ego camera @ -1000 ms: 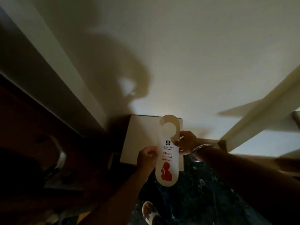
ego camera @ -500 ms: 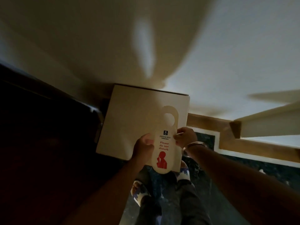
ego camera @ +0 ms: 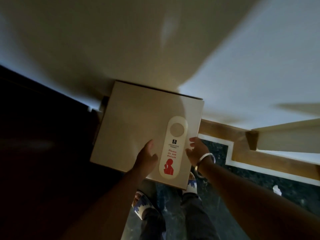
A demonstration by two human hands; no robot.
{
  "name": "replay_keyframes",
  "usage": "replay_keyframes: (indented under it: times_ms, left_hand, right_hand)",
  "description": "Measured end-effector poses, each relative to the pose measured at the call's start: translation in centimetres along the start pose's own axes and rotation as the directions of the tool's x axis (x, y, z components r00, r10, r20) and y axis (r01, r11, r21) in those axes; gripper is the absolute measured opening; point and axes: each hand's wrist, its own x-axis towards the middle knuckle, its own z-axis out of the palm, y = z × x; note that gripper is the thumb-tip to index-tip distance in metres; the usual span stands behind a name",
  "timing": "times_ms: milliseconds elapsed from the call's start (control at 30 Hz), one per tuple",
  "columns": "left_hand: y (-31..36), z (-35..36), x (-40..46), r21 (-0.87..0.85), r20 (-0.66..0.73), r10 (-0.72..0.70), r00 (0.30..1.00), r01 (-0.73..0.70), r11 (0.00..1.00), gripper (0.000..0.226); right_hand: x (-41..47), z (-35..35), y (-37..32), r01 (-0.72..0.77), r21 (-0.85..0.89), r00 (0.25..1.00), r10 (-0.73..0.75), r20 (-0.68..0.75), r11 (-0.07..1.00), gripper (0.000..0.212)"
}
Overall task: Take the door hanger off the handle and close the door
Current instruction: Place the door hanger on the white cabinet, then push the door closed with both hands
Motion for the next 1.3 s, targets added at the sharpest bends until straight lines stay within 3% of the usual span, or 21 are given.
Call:
replay_keyframes:
  times_ms: [67, 133, 200, 300, 400, 533, 600, 700, 867, 967, 1067, 1167, 1300]
  left_hand:
    - [1.4, -2.2, -2.5, 0.221, -0.057, 0.09, 0.994, -0.075, 0.972, 0.069]
    - [3.2, -4.9, -5.5, 0.448, -0.086, 0.188, 0.978, -0.13, 0.884, 0.074]
    - [5.4, -8.2, -9.3, 0.689, -0.058, 0.28, 0.958, -0.164, 0.706, 0.076]
    - [8.2, -13.2, -15.5, 0.915, -0.021, 0.433, 0.901, -0.157, 0.372, 0.072]
    - [10.4, -17.9, -21.5, 0.966, -0.068, 0.524, 0.849, -0.075, 0.246, 0.067]
    - [12.4, -23.2, -28.6, 0.964, -0.222, 0.552, 0.804, 0.095, 0.25, 0.084]
    - [12.0, -25.4, -31.9, 0.959, -0.272, 0.513, 0.814, 0.186, 0.213, 0.087]
    - [10.7, -28.3, -37.7, 0.903, -0.428, 0.443, 0.787, 0.382, 0.195, 0.086]
    - [10.0, -29.5, -46.0, 0.826, -0.556, 0.39, 0.734, 0.54, 0.163, 0.076]
    - [9.8, -30.2, -50.4, 0.762, -0.641, 0.293, 0.71, 0.635, 0.128, 0.077]
    - [9.6, -31.3, -53.7, 0.711, -0.686, 0.238, 0.687, 0.703, 0.019, 0.083]
    - [9.5, -32.1, -55.3, 0.653, -0.728, 0.245, 0.64, 0.756, -0.037, 0.083]
    - [8.9, -32.4, -55.8, 0.642, -0.739, 0.273, 0.615, 0.766, 0.012, 0.085]
  right_hand:
    - [-2.9, -1.6, -1.6, 0.101, -0.131, 0.995, -0.098, 0.032, 0.986, 0.044]
    - [-6.0, -3.6, -3.6, 0.255, -0.314, 0.967, -0.239, 0.09, 0.915, 0.062]
    - [-9.6, -5.9, -5.9, 0.401, -0.533, 0.908, -0.4, 0.125, 0.745, 0.073]
    - [-14.5, -9.0, -9.5, 0.487, -0.679, 0.832, -0.527, 0.171, 0.548, 0.082]
    - [-18.3, -10.9, -13.3, 0.554, -0.706, 0.752, -0.629, 0.196, 0.441, 0.082]
    - [-21.3, -11.1, -19.2, 0.667, -0.68, 0.603, -0.756, 0.254, 0.304, 0.083]
    - [-22.4, -10.1, -22.0, 0.722, -0.645, 0.535, -0.792, 0.294, 0.248, 0.083]
    - [-25.6, -6.9, -26.9, 0.828, -0.551, 0.372, -0.838, 0.399, 0.105, 0.082]
    - [-32.8, -0.7, -31.5, 0.93, -0.36, 0.129, -0.855, 0.503, -0.072, 0.084]
    - [-37.7, 3.0, -32.6, 0.971, -0.219, 0.034, -0.845, 0.534, -0.099, 0.082]
    - [-41.7, 6.0, -33.3, 0.987, -0.132, 0.007, -0.808, 0.589, -0.087, 0.078]
    - [-44.9, 8.2, -33.8, 0.997, 0.016, 0.047, -0.798, 0.601, 0.071, 0.071]
    - [-47.2, 10.6, -33.6, 0.947, 0.18, 0.117, -0.804, 0.583, 0.268, 0.065]
